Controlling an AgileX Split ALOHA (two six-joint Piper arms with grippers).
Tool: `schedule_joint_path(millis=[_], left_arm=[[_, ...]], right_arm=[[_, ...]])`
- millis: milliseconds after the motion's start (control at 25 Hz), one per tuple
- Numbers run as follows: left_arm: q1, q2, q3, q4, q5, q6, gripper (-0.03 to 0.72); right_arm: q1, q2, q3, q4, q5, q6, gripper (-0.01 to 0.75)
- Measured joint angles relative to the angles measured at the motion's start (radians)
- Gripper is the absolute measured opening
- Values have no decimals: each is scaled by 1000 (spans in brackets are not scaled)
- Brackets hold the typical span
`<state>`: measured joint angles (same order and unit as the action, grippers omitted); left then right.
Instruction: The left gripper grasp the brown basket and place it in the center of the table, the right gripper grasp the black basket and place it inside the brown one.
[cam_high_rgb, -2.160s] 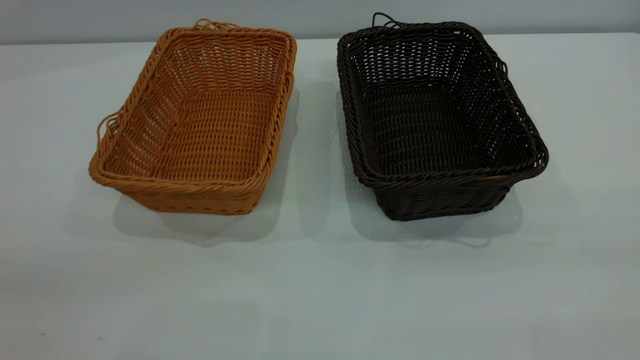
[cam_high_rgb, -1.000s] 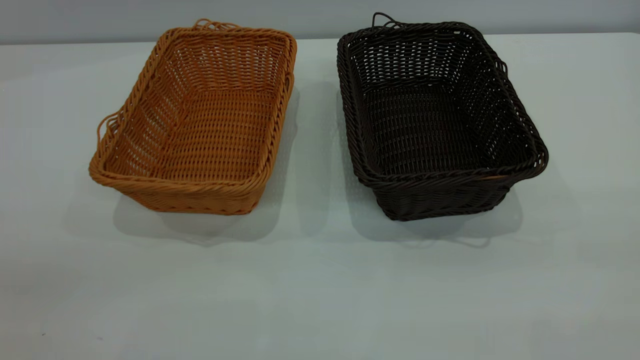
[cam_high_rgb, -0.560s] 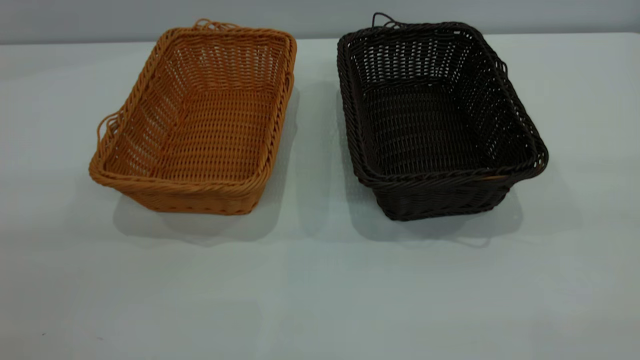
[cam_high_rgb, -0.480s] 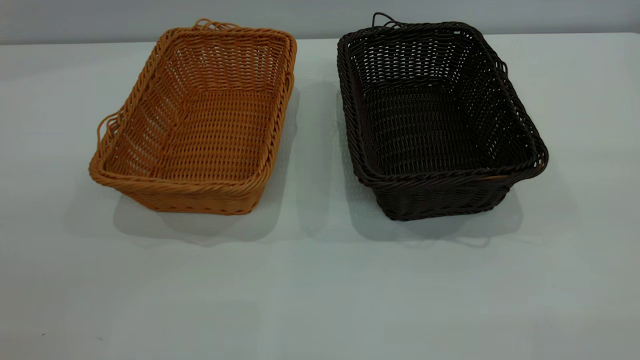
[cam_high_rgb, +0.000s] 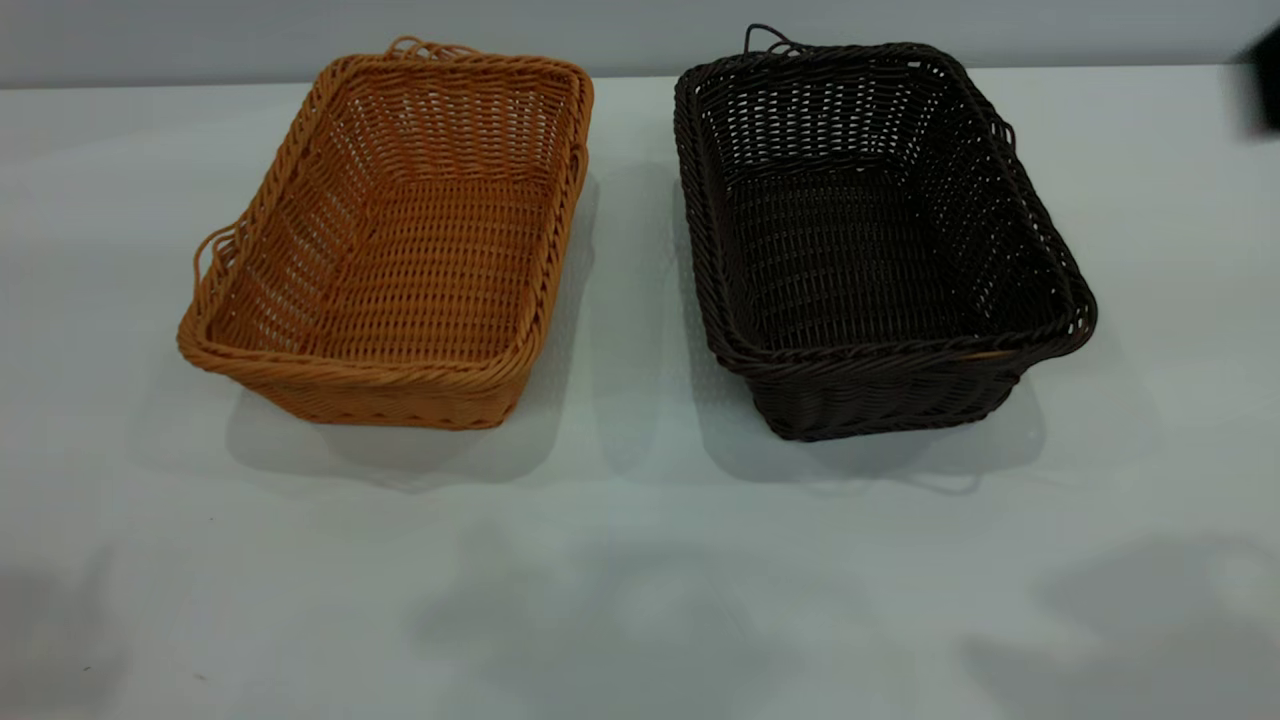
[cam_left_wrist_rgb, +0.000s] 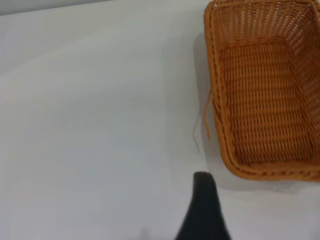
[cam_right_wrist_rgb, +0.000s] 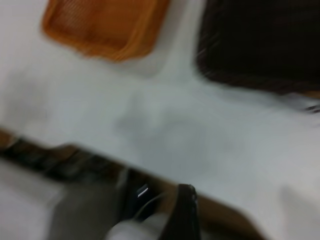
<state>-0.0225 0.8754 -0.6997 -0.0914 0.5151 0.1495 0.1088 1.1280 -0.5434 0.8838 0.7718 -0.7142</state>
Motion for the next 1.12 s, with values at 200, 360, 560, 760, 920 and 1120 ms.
schedule_joint_path(millis=[200, 360, 560, 760, 920, 1120], left_arm=[[0, 136, 0, 0, -93, 0, 521], [0, 198, 0, 0, -114, 0, 521], [0, 244, 0, 0, -119, 0, 521], [0, 255, -6, 0, -118, -38, 521], [0, 281, -59, 0, -90, -57, 521], [0, 414, -176, -2, -46, -57, 521]], right_arm=[[199, 356, -25, 204, -122, 10, 590], [239, 586, -81, 453, -155, 176, 590], [240, 768, -131, 838, -192, 228, 579], [240, 905, -205, 890, -264, 345, 551], [240, 962, -249, 896, -391, 453, 544], [240, 982, -261, 902, -568, 543, 544]])
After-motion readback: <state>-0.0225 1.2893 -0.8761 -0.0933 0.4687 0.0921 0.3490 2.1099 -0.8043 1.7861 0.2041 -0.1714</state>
